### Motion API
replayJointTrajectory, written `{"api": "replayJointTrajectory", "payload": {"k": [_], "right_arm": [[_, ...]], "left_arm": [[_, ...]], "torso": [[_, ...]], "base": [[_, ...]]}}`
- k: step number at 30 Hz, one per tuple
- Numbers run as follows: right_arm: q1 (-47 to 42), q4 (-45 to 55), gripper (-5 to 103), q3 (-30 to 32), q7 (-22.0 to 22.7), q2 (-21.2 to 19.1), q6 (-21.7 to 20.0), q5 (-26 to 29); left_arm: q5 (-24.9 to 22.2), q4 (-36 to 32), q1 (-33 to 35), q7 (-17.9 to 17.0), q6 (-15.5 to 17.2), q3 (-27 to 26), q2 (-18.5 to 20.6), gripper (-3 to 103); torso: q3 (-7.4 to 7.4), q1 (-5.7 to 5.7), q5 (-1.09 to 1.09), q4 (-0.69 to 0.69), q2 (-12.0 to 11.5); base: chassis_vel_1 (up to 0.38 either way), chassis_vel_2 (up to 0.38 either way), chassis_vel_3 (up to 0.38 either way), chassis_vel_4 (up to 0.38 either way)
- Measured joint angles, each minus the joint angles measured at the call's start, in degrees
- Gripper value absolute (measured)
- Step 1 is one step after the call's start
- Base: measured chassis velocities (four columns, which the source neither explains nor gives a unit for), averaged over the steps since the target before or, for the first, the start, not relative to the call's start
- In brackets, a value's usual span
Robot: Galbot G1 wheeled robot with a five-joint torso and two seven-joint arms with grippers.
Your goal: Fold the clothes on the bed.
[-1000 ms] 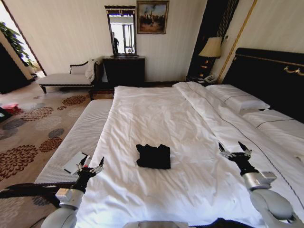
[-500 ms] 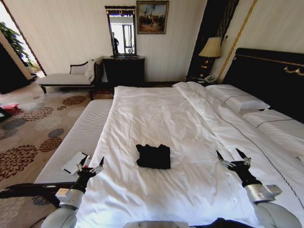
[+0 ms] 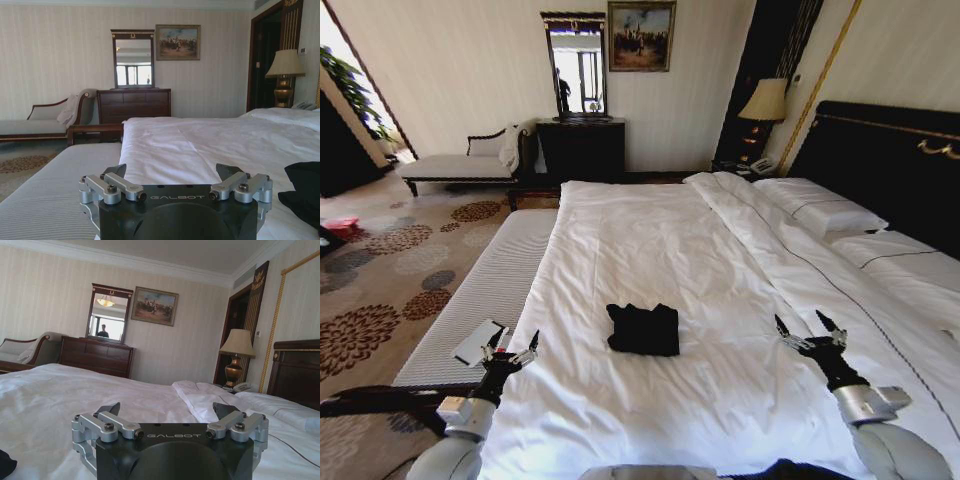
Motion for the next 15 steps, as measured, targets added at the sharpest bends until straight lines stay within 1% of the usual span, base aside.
{"api": "replayJointTrajectory", "payload": {"k": [15], "right_arm": [[0.07,-0.03,100,-0.08,0.09,-0.05,-0.12,0.08]], "left_arm": [[0.0,0.0,0.0,0.0,0.0,0.0,0.0,100]], "torso": [[0.0,0.0,0.0,0.0,0.0]], "base": [[0.0,0.0,0.0,0.0]]}}
